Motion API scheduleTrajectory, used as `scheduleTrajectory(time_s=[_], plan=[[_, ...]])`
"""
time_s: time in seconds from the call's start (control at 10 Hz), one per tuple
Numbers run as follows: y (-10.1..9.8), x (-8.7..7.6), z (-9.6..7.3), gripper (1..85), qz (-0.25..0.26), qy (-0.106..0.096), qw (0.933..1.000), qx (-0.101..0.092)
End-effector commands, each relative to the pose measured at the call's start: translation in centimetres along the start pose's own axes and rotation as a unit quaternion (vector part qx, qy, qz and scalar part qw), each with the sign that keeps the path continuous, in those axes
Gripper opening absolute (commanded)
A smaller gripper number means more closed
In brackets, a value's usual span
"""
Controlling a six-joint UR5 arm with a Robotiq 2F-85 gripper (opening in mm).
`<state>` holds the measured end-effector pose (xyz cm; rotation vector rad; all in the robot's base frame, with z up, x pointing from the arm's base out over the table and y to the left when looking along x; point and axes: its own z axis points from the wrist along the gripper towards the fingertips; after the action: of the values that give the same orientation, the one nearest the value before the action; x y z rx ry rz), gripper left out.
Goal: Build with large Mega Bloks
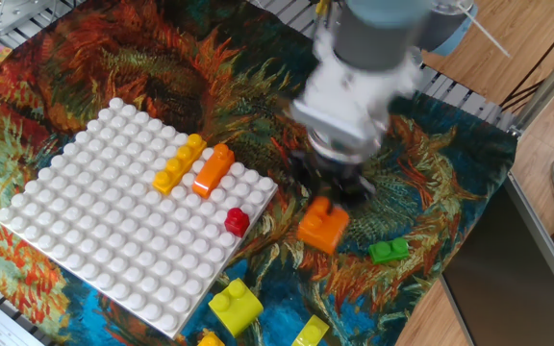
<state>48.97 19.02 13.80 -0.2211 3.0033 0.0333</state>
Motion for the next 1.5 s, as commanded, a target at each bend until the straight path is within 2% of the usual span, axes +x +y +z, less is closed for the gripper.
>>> scheduleTrajectory(time_s=[0.0,0.1,0.2,0.3,0.4,0.5,0.6,0.7,0.8,0.9,1.0,1.1,1.2,1.3,1.4], plan=[[-3.0,-0.4,-1.5,1.3,0.051,-0.024,0.9982,0.02],[-2.8,-0.3,-1.5,1.3,0.092,-0.021,0.9954,0.015],[-3.5,-0.1,-1.3,1.3,0.09,-0.027,0.9954,0.016],[-7.2,0.7,-1.5,1.3,0.053,-0.03,0.9982,-0.002],[-12.2,1.7,-1.8,1.3,0.005,-0.026,0.9996,-0.008],[-15.0,2.0,-2.0,1.3,-0.02,-0.03,0.9993,-0.012],[-14.7,1.8,-1.8,1.3,-0.001,-0.035,0.9994,-0.005],[-16.5,1.9,-1.8,1.3,0.048,-0.034,0.9979,0.028],[-16.7,2.5,-1.8,1.3,0.098,-0.024,0.9944,0.031],[-16.9,3.2,-2.0,1.3,0.11,-0.009,0.9933,0.036],[-18.6,3.3,-2.6,1.3,0.08,0.002,0.9964,0.027],[-23.0,3.3,-3.6,1.3,0.026,0.021,0.9993,0.017],[-26.5,2.8,-4.0,1.3,-0.023,0.025,0.9994,0.008],[-29.1,2.3,-3.6,1.3,-0.065,0.017,0.9977,0.005],[-28.5,2.4,-3.3,1.3,-0.058,0.014,0.9982,0.003]])
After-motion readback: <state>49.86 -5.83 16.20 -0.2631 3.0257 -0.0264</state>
